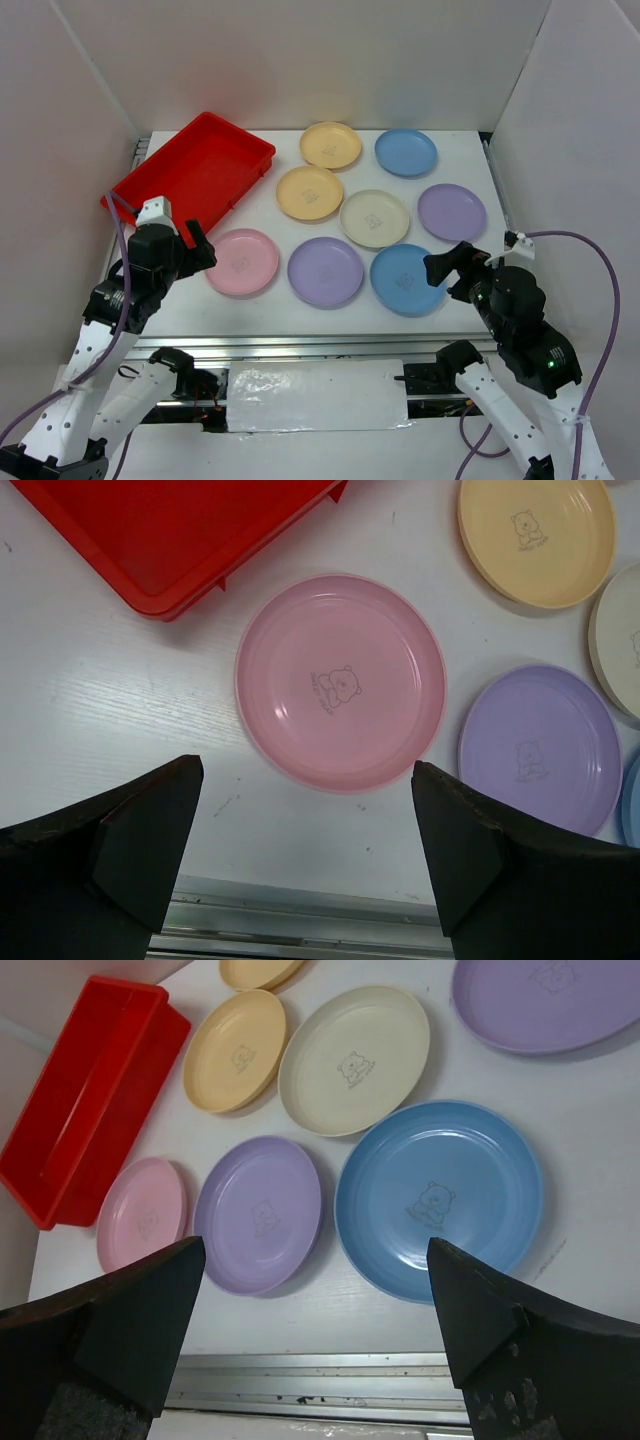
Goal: Place the plates into the plastic bin on the countertop
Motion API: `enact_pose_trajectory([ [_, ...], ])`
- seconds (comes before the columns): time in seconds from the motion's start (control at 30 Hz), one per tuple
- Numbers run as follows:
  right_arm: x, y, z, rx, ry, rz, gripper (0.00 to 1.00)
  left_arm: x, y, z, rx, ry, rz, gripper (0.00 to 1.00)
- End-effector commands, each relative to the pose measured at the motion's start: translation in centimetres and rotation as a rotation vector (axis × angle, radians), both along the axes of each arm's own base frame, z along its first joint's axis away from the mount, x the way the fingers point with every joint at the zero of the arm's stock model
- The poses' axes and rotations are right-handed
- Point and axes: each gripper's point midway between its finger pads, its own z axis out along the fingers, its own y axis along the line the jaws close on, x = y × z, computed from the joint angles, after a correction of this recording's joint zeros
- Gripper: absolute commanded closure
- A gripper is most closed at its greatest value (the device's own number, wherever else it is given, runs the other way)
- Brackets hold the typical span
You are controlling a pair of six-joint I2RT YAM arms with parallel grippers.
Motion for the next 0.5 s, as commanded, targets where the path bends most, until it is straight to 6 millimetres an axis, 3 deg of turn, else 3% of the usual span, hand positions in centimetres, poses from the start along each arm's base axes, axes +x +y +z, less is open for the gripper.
enact_pose_trajectory([
  [0.0,-0.4,-0.6,1.0,0.006,-0.010,-0.025,0.00,0.4,0.3,1.3,-0.006,-0.044,0.025,0.01],
  [0.27,-1.0,0.9,1.7,0.036,-0.066,0.070,0.00,0.4,1.7,0.5,0.011,0.006,0.135,0.01],
  [0.4,-1.6,1.9,2.2,0.071,-0.087,0.130,0.00,0.7,1.4,-1.4,-0.016,0.087,0.174,0.01],
  [0.47,-1.6,2.3,2.0,0.076,-0.085,0.152,0.00,0.8,-0.2,-2.8,-0.106,0.138,0.155,0.01],
])
